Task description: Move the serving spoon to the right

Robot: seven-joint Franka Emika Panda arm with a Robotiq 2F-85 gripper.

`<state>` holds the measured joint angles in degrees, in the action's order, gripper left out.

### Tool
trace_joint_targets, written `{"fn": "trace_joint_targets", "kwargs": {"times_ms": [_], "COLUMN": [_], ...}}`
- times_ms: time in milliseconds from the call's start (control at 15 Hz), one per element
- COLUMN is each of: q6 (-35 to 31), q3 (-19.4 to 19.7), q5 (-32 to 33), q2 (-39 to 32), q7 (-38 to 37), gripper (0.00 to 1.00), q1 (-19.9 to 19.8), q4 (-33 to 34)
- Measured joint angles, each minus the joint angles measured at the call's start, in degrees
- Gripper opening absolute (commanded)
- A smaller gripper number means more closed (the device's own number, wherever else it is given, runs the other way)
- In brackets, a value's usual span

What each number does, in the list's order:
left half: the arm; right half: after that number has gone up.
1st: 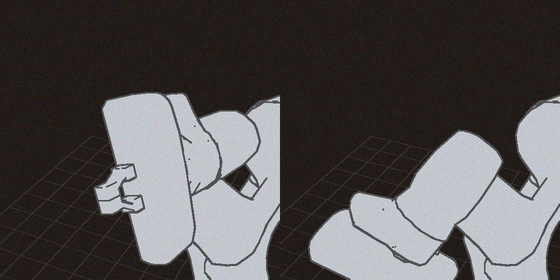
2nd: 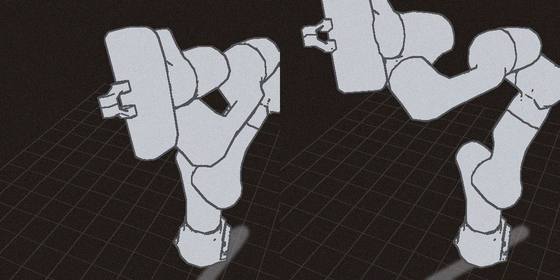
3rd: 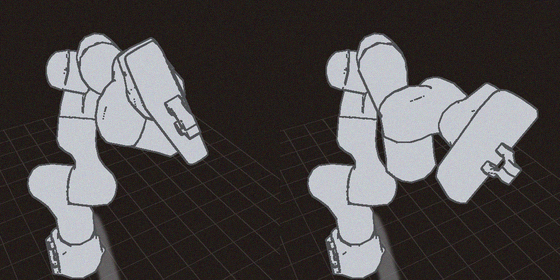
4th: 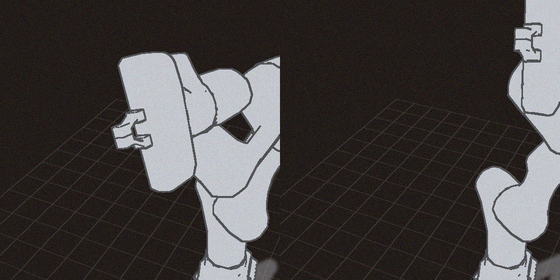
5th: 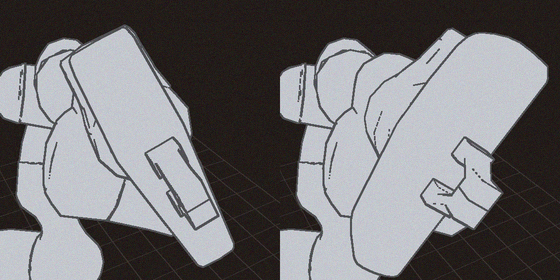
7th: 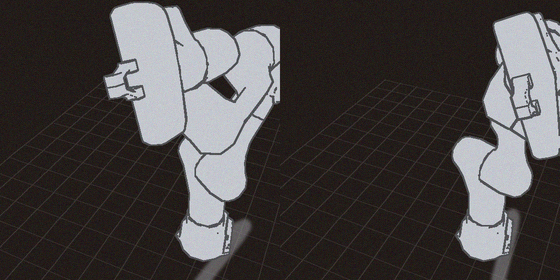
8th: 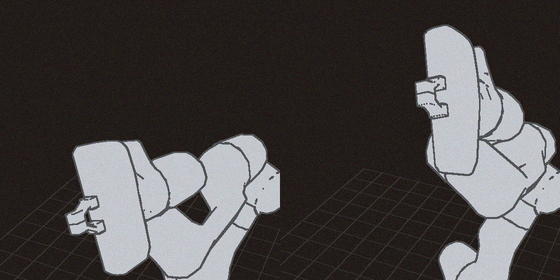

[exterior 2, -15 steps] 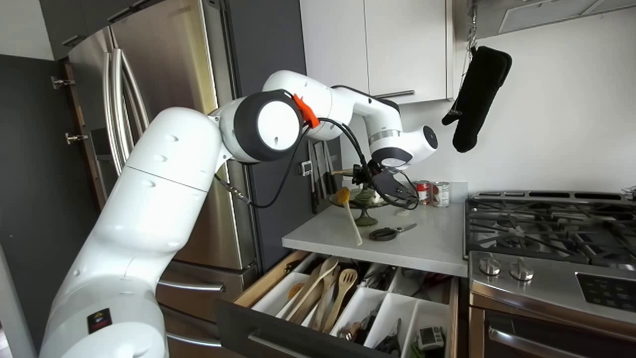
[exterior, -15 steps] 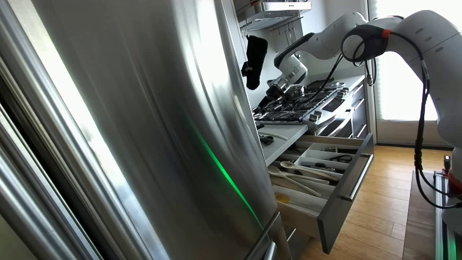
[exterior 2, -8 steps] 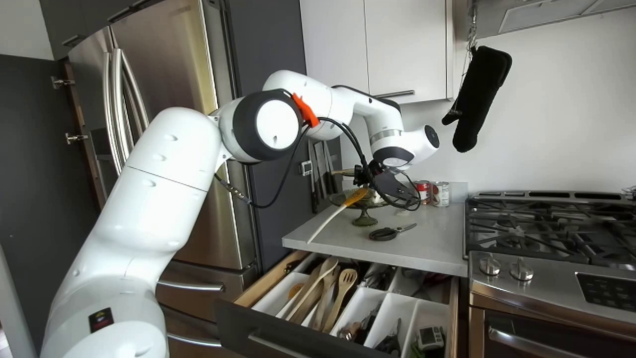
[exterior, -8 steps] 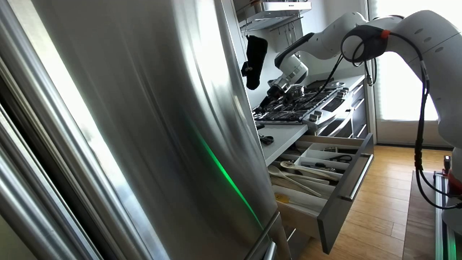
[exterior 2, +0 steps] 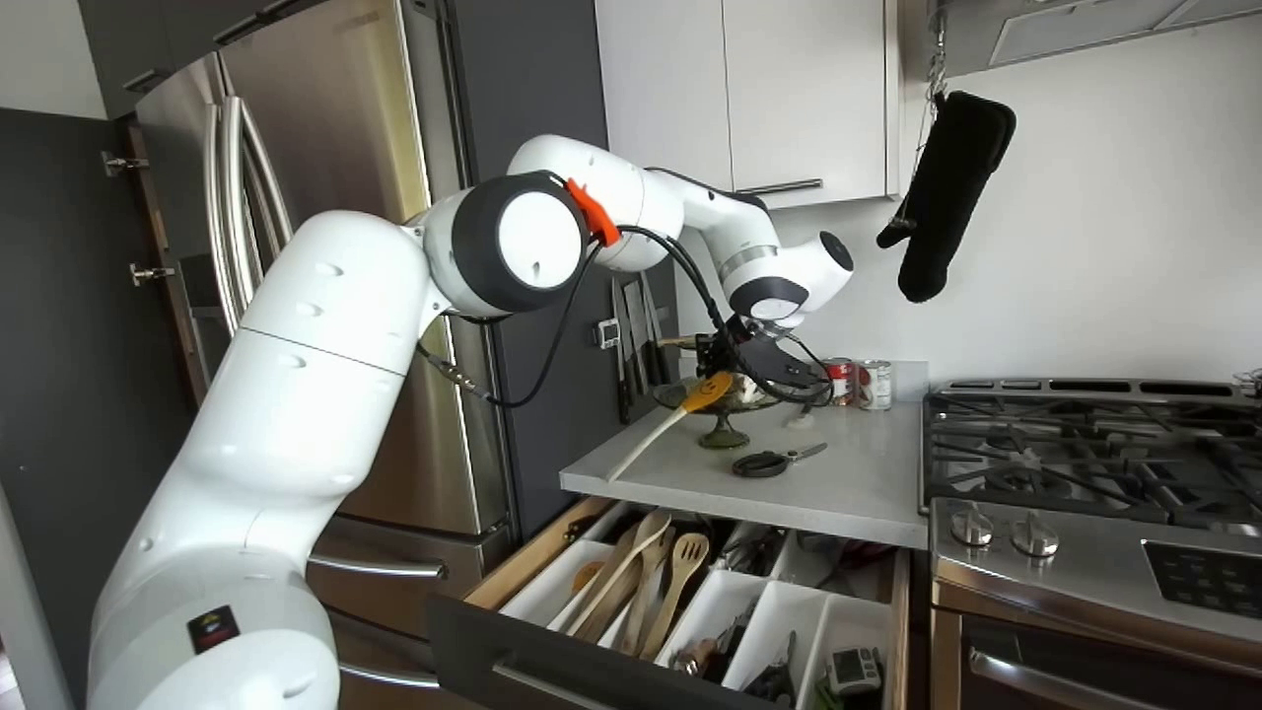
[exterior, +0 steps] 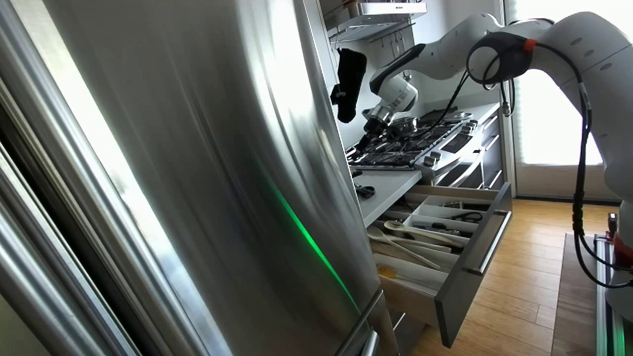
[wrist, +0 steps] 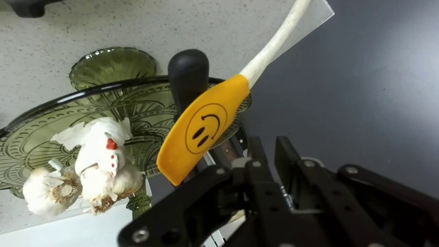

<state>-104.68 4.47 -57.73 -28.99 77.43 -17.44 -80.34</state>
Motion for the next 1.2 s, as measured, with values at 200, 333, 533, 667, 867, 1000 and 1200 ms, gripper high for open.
{"fn": "trace_joint_targets", "kwargs": {"times_ms": [200, 333, 533, 667, 867, 1000, 1200], "q6": [-1.47, -2.94, -6.44, -8.87, -12.94, -16.21, -20.76], "q3": [0.18, 0.28, 0.32, 0.32, 0.31, 0.3, 0.14], "q5": [3.97, 6.68, 11.23, 14.63, 20.92, 25.91, 33.44], "q2": [0.96, 2.13, 4.68, 6.52, 9.51, 11.67, 15.18], "q7": [-2.2, -5.65, -12.07, -16.39, -24.24, -30.05, -38.59], "gripper": [0.09, 0.36, 0.48, 0.63, 0.85, 0.99, 1.0], "q1": [0.96, 1.79, 3.52, 4.73, 6.54, 7.75, 9.3], "q4": [-0.32, -1.28, -3.89, -6.19, -10.23, -13.29, -18.49]}}
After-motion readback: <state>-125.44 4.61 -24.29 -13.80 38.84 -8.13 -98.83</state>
